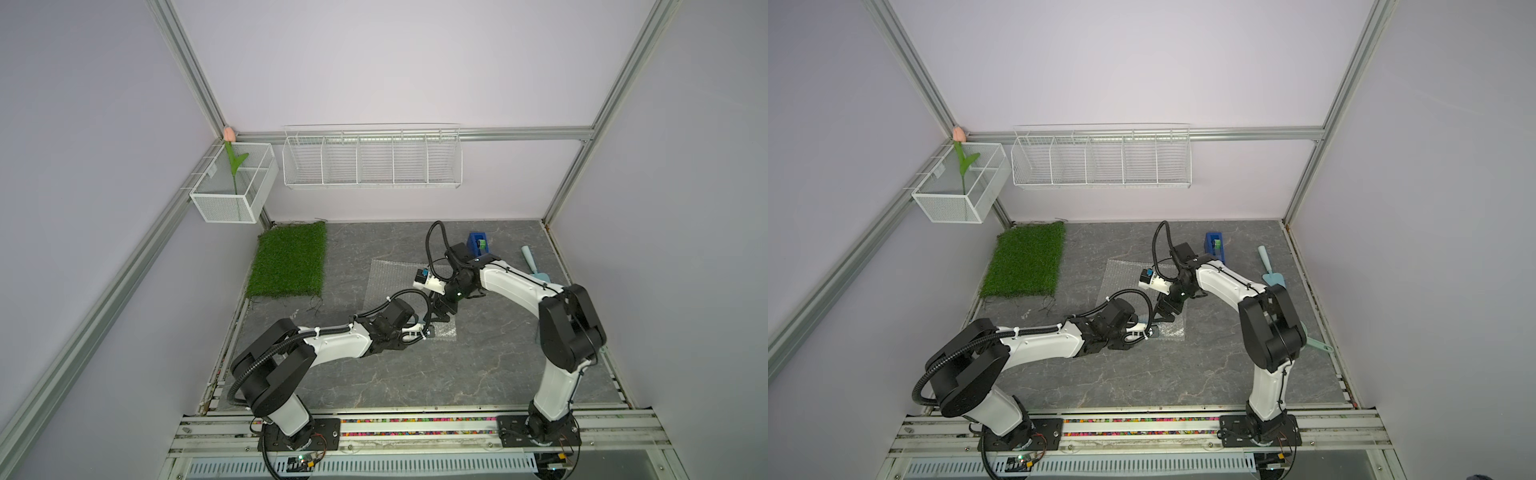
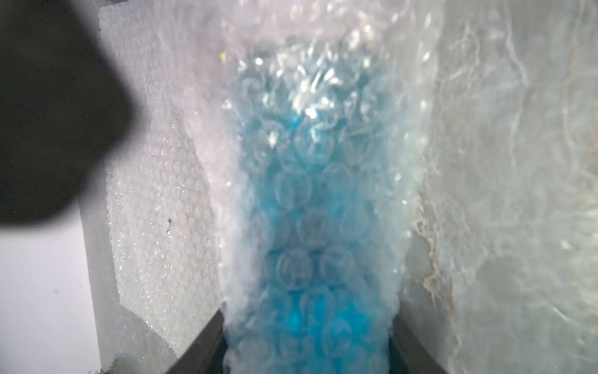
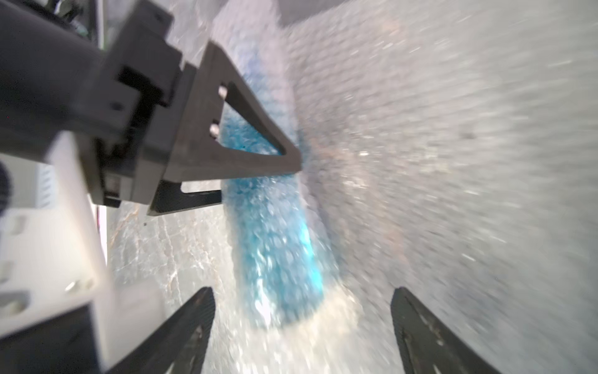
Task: Wrap wine bottles in bubble wrap
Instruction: Wrap the wine bottle in bubble wrap.
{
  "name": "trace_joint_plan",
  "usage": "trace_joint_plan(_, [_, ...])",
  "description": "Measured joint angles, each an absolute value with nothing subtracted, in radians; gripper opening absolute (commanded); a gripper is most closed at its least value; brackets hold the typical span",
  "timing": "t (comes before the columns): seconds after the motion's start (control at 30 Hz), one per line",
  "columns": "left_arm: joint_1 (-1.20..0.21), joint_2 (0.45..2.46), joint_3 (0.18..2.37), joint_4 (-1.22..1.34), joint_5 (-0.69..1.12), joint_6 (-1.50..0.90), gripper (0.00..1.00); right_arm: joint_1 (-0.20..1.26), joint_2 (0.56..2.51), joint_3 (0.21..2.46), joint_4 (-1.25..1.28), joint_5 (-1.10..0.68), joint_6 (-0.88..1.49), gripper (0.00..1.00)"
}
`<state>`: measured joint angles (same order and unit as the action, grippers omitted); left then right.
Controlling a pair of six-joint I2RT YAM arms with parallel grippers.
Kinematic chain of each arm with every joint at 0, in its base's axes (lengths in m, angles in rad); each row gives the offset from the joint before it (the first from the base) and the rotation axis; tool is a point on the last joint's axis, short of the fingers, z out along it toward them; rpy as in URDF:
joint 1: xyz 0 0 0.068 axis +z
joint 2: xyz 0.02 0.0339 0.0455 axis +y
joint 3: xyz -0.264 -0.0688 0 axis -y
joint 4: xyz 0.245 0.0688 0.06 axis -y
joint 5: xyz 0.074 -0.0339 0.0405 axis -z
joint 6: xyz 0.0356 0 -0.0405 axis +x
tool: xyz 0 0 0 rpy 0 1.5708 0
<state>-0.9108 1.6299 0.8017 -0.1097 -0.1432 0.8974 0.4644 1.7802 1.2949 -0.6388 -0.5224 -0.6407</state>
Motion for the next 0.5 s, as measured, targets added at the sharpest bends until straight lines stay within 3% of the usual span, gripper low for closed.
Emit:
trace_joint_plan(0.27, [-0.827,1.736,1.058,-0.476,0.075,0.795,0.54,0.41,1.243,0.927,-0.339,-0.275,-0.532,0.88])
trace_joint_plan(0.5, [-0.753,1.947,1.378,-0.865,0.316,0.774,0.55,0.696,0.994,0.754,-0.377,-0.13,-0.755,0.88])
